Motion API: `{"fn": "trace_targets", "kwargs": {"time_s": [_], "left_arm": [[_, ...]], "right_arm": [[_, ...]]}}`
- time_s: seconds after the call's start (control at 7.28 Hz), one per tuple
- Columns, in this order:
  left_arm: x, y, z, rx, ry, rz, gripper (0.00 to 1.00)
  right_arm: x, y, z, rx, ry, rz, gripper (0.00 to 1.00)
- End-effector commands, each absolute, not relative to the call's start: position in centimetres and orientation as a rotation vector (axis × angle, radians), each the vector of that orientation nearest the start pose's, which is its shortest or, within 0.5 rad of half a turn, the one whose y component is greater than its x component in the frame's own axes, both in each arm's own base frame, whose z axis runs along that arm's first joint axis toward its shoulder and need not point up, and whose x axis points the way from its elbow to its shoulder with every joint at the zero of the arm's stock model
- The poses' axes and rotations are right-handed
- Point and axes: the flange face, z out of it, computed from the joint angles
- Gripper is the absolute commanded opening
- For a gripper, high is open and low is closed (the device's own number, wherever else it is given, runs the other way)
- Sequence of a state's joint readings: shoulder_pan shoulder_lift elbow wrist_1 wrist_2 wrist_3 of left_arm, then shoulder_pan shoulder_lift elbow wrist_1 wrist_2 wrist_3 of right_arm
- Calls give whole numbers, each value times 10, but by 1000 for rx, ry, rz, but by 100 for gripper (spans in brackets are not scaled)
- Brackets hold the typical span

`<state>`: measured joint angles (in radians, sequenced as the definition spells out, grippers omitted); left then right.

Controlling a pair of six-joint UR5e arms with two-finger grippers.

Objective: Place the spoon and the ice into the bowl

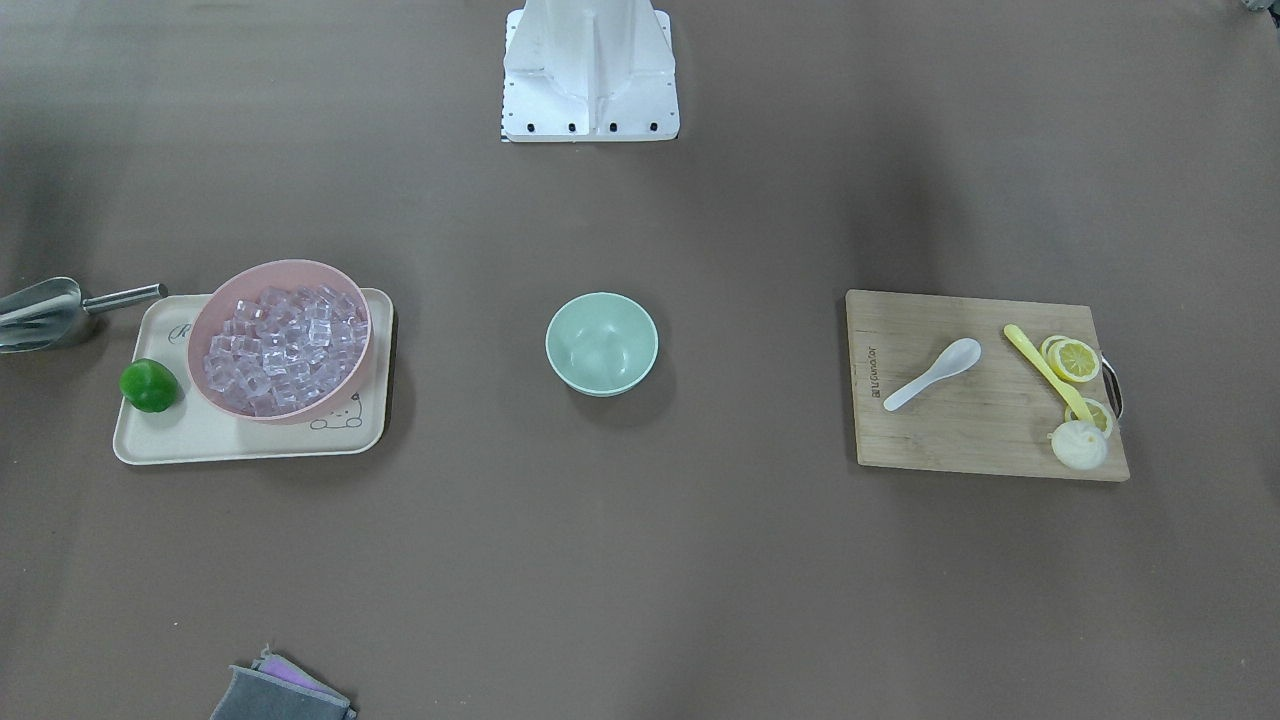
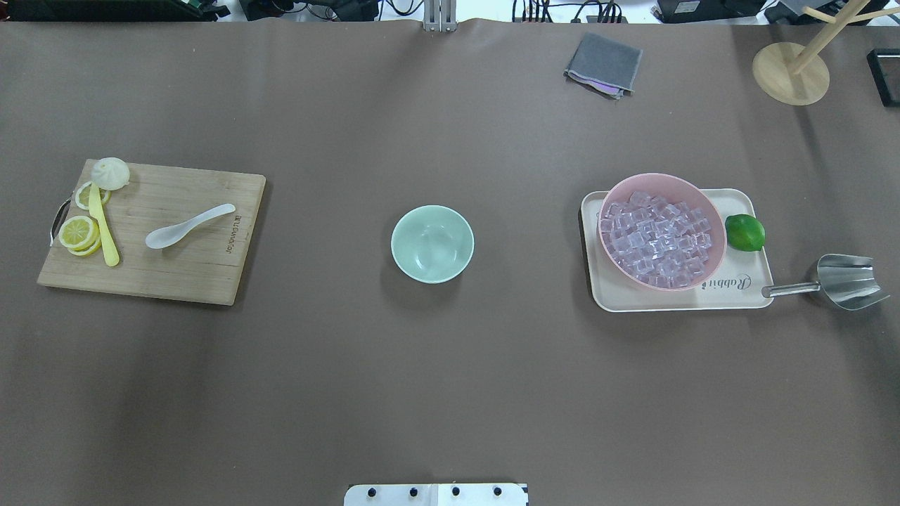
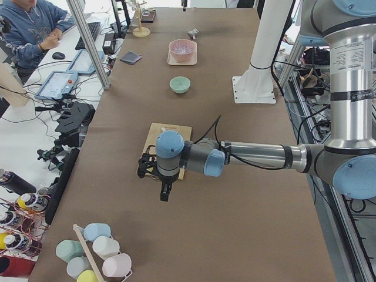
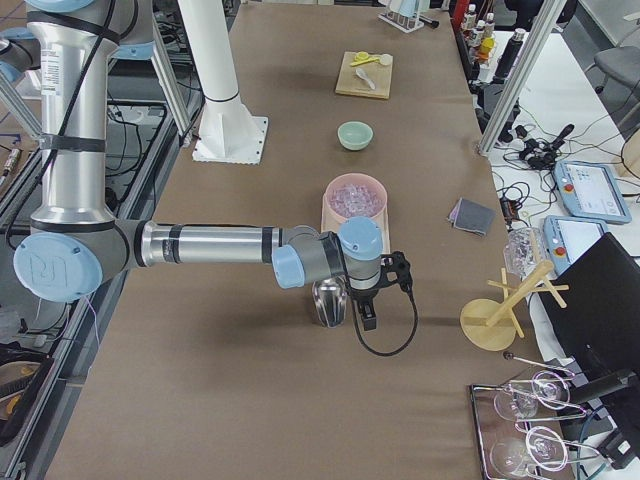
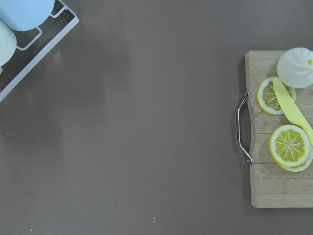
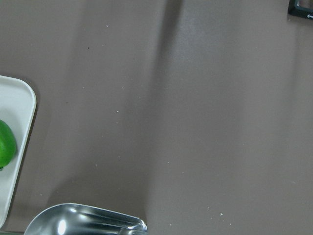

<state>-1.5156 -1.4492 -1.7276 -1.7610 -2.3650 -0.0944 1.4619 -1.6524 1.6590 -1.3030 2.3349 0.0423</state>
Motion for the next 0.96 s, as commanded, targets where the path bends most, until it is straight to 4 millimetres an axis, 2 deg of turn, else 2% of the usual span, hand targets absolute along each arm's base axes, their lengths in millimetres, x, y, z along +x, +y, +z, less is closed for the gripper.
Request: {"fn": "trace_targets", "kwargs": {"time_s": [0.0, 0.82], "left_arm": [[-37, -457, 616, 152, 804, 49, 99], [-37, -460, 615, 157, 799, 52, 99]], "right_arm": [[13, -475, 625, 232, -780, -189, 100], [11, -475, 625, 237, -809, -186, 100]]}}
